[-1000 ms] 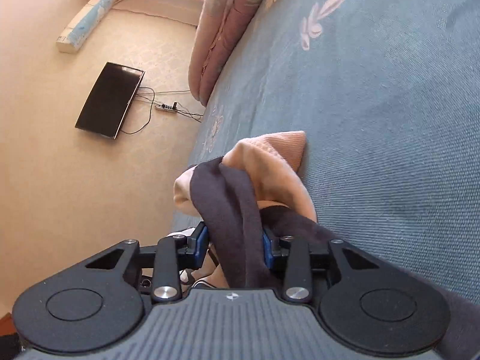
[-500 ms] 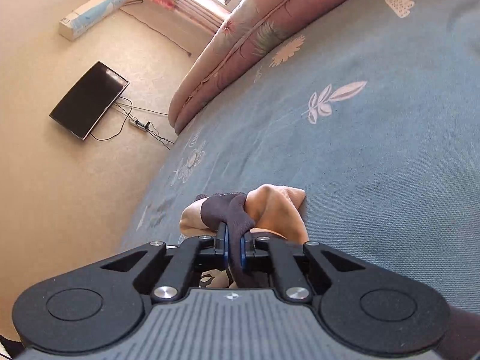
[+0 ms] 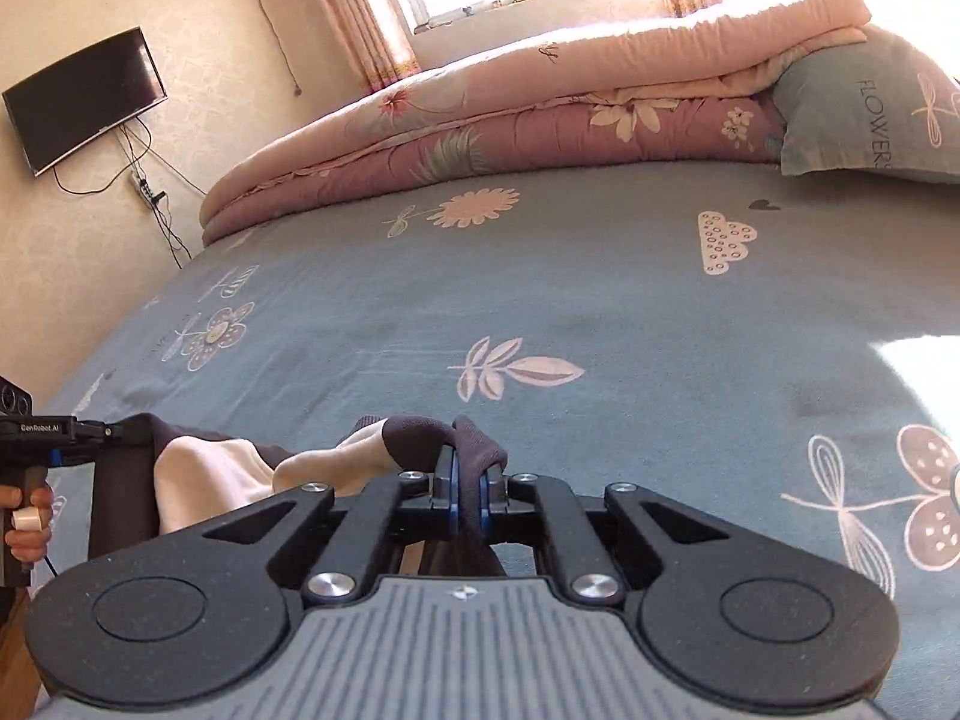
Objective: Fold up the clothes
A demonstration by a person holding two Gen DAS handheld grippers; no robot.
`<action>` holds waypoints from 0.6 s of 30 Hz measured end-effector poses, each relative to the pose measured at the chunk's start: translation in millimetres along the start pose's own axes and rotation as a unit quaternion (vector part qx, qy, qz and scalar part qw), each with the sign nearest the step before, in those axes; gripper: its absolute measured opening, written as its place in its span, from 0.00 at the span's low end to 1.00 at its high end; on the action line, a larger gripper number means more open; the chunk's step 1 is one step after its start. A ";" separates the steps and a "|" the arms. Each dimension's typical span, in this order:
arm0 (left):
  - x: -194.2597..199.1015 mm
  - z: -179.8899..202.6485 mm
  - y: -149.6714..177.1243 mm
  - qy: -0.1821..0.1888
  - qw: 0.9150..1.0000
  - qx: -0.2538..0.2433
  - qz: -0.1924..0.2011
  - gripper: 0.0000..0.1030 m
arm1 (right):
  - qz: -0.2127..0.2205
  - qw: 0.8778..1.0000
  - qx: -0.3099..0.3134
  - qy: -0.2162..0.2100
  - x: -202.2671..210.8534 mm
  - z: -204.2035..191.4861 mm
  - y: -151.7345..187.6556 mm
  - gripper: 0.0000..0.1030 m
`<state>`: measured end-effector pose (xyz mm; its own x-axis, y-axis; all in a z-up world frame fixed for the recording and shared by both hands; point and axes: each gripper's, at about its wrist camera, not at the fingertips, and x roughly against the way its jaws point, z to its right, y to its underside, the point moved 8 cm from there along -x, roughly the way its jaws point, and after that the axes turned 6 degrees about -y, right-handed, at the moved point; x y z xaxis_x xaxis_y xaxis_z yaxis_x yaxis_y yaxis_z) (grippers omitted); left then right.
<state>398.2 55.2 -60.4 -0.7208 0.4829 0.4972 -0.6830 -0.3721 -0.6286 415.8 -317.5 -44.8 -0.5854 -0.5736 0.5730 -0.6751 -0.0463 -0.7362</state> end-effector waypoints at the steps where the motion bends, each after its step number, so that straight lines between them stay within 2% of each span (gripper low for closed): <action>1: -4.0 1.3 -10.4 -0.008 1.000 -0.014 0.003 0.00 | 0.003 1.000 0.008 0.012 -0.7 2.9 -5.3 0.10; 7: -39.7 18.0 -76.3 -0.044 0.996 -0.073 0.039 0.00 | 0.024 0.994 0.060 0.091 -8.2 23.1 -36.4 0.09; 10: -62.9 20.6 -92.7 -0.063 0.992 -0.101 0.051 0.00 | 0.042 0.986 0.079 0.141 -18.4 39.0 -48.9 0.09; 12: -83.5 15.5 -88.8 -0.078 0.990 -0.110 0.036 0.00 | 0.033 0.981 0.094 0.169 -34.7 50.0 -47.8 0.09; 15: -121.3 -4.4 -65.4 -0.108 0.987 -0.117 -0.011 0.00 | 0.001 0.979 0.086 0.186 -69.7 68.3 -30.6 0.09; 18: -153.0 -27.6 -34.1 -0.149 0.977 -0.141 -0.060 0.00 | -0.040 0.977 0.071 0.195 -103.1 85.2 -6.3 0.10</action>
